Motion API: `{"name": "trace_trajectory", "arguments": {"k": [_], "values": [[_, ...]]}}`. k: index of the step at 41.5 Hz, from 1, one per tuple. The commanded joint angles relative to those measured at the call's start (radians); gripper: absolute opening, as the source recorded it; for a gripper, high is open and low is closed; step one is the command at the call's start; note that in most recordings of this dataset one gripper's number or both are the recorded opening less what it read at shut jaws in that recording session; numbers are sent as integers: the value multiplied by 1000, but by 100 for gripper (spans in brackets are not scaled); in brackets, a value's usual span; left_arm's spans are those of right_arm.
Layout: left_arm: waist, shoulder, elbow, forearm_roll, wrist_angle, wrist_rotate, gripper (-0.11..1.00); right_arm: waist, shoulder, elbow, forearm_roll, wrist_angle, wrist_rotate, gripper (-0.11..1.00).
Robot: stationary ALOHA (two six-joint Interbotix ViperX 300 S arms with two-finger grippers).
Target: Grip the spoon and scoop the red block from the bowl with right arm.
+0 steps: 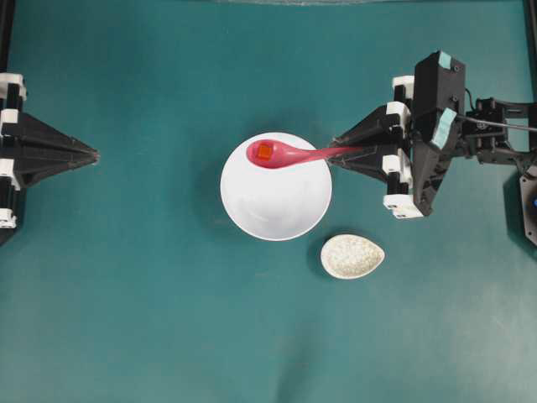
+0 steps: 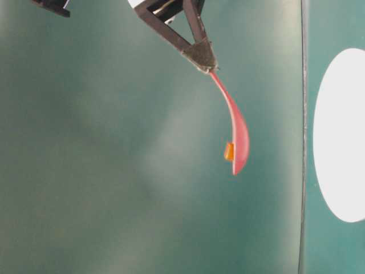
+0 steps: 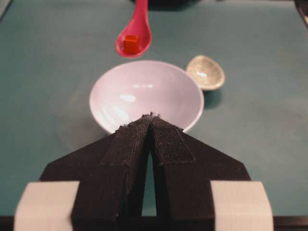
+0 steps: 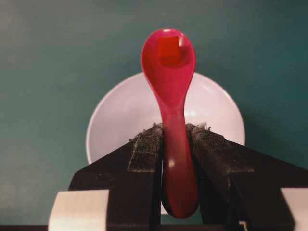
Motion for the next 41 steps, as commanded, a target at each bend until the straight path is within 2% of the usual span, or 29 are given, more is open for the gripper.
{"name": "trace_trajectory", "arguments": {"k": [1, 41], "values": [[2, 5, -23, 2, -2, -2, 0, 2, -15, -23, 0, -5, -2, 24], [-17, 18, -20, 2, 8, 3, 0, 0, -18, -21, -5, 11, -5, 24]]}}
